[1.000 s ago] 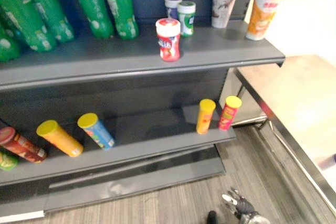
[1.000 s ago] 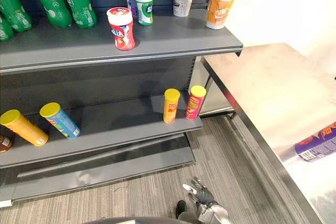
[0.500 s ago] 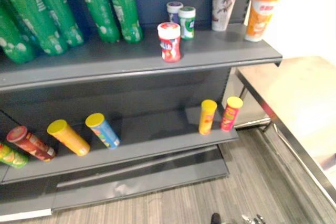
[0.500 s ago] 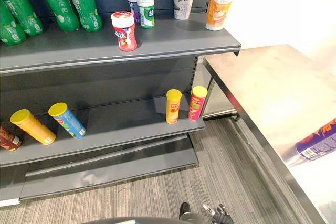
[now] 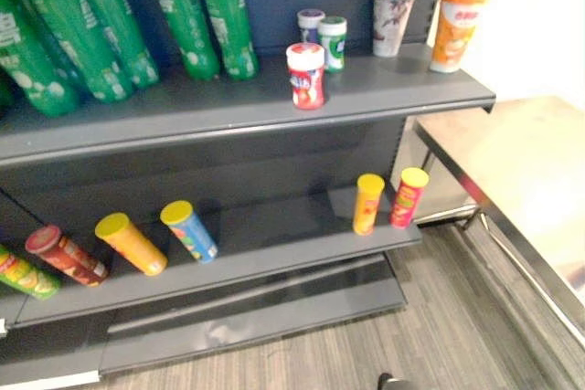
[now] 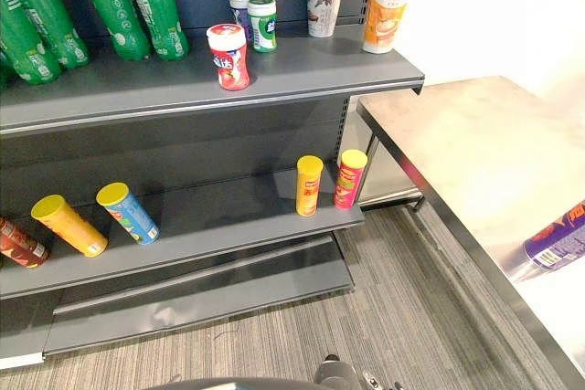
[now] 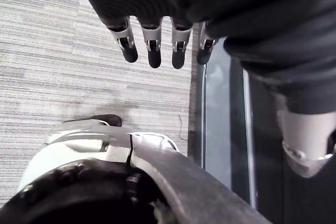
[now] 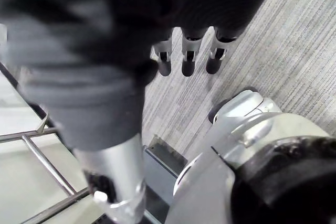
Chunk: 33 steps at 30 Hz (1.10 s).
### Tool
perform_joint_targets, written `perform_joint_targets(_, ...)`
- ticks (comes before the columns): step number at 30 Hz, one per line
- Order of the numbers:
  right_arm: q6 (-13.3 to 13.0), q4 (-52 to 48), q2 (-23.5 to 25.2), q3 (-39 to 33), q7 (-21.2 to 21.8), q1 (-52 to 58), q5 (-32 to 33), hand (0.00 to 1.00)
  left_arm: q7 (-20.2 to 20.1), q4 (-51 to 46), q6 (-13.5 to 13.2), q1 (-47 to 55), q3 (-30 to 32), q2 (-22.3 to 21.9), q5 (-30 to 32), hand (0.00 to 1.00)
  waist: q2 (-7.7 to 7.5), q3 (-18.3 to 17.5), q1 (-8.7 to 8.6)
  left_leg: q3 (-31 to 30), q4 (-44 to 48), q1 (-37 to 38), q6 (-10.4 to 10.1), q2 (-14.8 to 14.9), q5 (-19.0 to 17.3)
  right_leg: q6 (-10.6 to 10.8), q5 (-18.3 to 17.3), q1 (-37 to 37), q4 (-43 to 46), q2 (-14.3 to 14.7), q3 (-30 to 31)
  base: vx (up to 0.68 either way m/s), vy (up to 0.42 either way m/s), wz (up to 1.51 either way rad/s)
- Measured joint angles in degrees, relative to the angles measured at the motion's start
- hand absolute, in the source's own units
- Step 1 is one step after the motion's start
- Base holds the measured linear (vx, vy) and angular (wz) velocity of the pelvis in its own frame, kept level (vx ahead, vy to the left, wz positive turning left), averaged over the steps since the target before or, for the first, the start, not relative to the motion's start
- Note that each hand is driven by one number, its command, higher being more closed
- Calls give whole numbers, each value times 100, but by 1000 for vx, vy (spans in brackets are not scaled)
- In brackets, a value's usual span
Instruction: Put the gum and the chips on the shelf.
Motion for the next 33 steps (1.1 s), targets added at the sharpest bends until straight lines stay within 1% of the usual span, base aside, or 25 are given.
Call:
perform_joint_targets(6,-40,-63,62,1,-29,-9,2,0,15,-18,1,-1,107,0,-134,0,-74,98,14,43,346,-97,-17,106,-241,-20,-152,-48,176,-8,18,27,9,-3)
perform_joint_targets(7,-64,-88,83,0,-60,-9,2,0,21,-36,1,0,113,6,-135,0,-90,114,16,45,397,-97,-21,121,-282,9,-196,-55,240,-11,15,76,1,1)
perform_joint_targets(10,-133,-288,135,-1,-132,-16,14,0,21,-122,-2,0,113,7,-129,0,-104,167,18,66,761,-275,15,215,-468,52,-256,-166,407,-12,5,81,13,-3)
perform_joint_targets(12,-153,-473,169,-8,-156,-20,67,0,20,-131,-2,-67,114,10,-121,0,-83,292,19,114,997,-318,20,280,-602,57,-257,-168,501,-26,-61,62,30,-4)
perform_joint_targets(13,-154,-572,211,-20,-177,-7,110,0,30,-131,3,-104,113,25,-110,0,-122,320,13,200,1157,-385,27,326,-676,79,-240,-202,534,-44,-92,21,67,-9)
perform_joint_targets(14,-157,-701,287,-41,-199,4,204,0,55,-180,31,-115,114,41,-89,0,-101,339,12,412,1250,-376,26,386,-715,150,-183,-254,639,-66,-109,-3,77,-15)
perform_joint_targets(15,-168,-739,326,-58,-200,12,258,0,68,-222,52,-108,118,43,-82,0,-112,356,11,496,1274,-356,41,420,-730,172,-124,-291,699,-65,-138,-33,93,-32)
perform_joint_targets(16,-173,-802,359,-103,-193,35,329,0,57,-242,66,-110,152,37,53,0,-93,355,12,738,1324,-328,57,519,-743,139,87,-401,763,-26,-245,-45,73,-36)
perform_joint_targets(17,-173,-846,378,-137,-182,45,330,0,57,-247,70,-119,174,27,114,0,-38,379,12,890,1321,-278,58,576,-742,114,215,-455,741,17,-288,-48,108,-70)
perform_joint_targets(18,-179,-983,425,-208,-147,50,328,0,53,-329,107,-122,239,-6,163,0,-17,393,4,1361,1302,-180,72,725,-732,-26,499,-492,584,118,-507,-68,103,-103)
perform_joint_targets(19,-179,-1091,442,-211,-107,2,318,0,39,-365,131,-92,348,-25,153,0,-29,385,19,1803,1282,-117,79,825,-735,-300,416,-594,791,93,-920,-97,98,-128)
perform_joint_targets(20,-180,-1130,437,-212,-81,-17,316,0,44,-356,160,-102,391,-30,138,0,-37,388,6,2077,1236,-34,79,846,-735,-584,177,-737,1341,-67,-1348,-56,54,-136)
perform_joint_targets(21,-182,-1095,412,-221,-5,-55,308,0,69,-355,180,-97,371,-39,113,0,-2,400,7,2387,1214,93,64,911,-718,-780,49,-710,1837,-279,-1890,9,25,-114)
perform_joint_targets(22,-183,-1043,406,-216,34,-78,305,0,72,-364,177,-95,369,-39,107,0,-6,399,17,2565,1231,181,44,930,-706,-845,46,-631,1962,-370,-2144,82,12,-148)
perform_joint_targets(23,-188,-881,402,-192,100,-183,274,0,78,-359,180,-102,381,-11,75,0,-98,389,20,2820,1402,280,47,894,-704,-1029,87,-565,1842,-340,-2459,29,-45,-181)
perform_joint_targets(24,-202,-744,339,-20,133,-335,256,0,75,-300,190,-117,421,25,62,0,-177,397,47,2779,1642,105,298,1004,-695,-1543,386,-556,1226,-38,-2455,-33,-59,-196)
perform_joint_targets(25,-224,-642,308,67,144,-469,247,0,69,-281,183,-159,425,38,50,0,-142,360,93,2673,1534,-71,406,943,-805,-1587,601,-503,674,214,-2231,-207,-95,-188)
perform_joint_targets(26,-251,-589,210,44,167,-666,217,0,70,-315,135,-268,413,-26,29,0,-27,392,79,2657,862,-183,378,850,-317,-1528,-123,-549,1389,68,-2545,-211,-62,-126)
perform_joint_targets(27,-253,-504,186,39,164,-694,218,0,80,-343,129,-302,399,-3,20,0,-86,390,32,2780,898,-167,287,800,-307,-1254,-509,-476,1878,-208,-2720,-166,-86,-109)
perform_joint_targets(28,-258,-416,175,62,235,-698,216,0,111,-316,166,-362,364,88,19,0,-125,387,22,2937,1065,-158,307,806,-339,-864,-808,-65,1862,-439,-2872,-36,-110,-88)
perform_joint_targets(29,-260,-422,177,107,272,-719,215,0,116,-311,175,-383,383,101,18,0,-208,395,49,3120,1224,-127,241,856,-394,-696,-864,70,1515,-350,-3022,-18,-124,-86)
perform_joint_targets(30,-263,-440,163,153,276,-744,212,0,115,-281,178,-386,385,102,19,0,-165,395,56,3166,1253,-123,238,888,-396,-668,-847,173,1199,-197,-3060,-26,-179,-102)
perform_joint_targets(31,-288,-440,137,274,276,-804,206,0,117,-238,179,-384,389,80,21,0,-112,386,50,3262,1248,-66,239,973,-395,-581,-766,454,338,204,-2925,-69,-166,-78)
perform_joint_targets(32,-282,-432,122,305,261,-838,205,0,114,-224,188,-385,387,42,27,0,-59,405,37,3279,1281,-66,238,1048,-394,-604,-630,513,82,348,-2848,-54,-135,-71)
perform_joint_targets(33,-282,-434,122,307,256,-837,206,0,113,-225,189,-375,385,40,30,0,-51,400,30,3293,1293,-66,217,1067,-371,-601,-598,552,-38,404,-2823,-105,-55,-34)
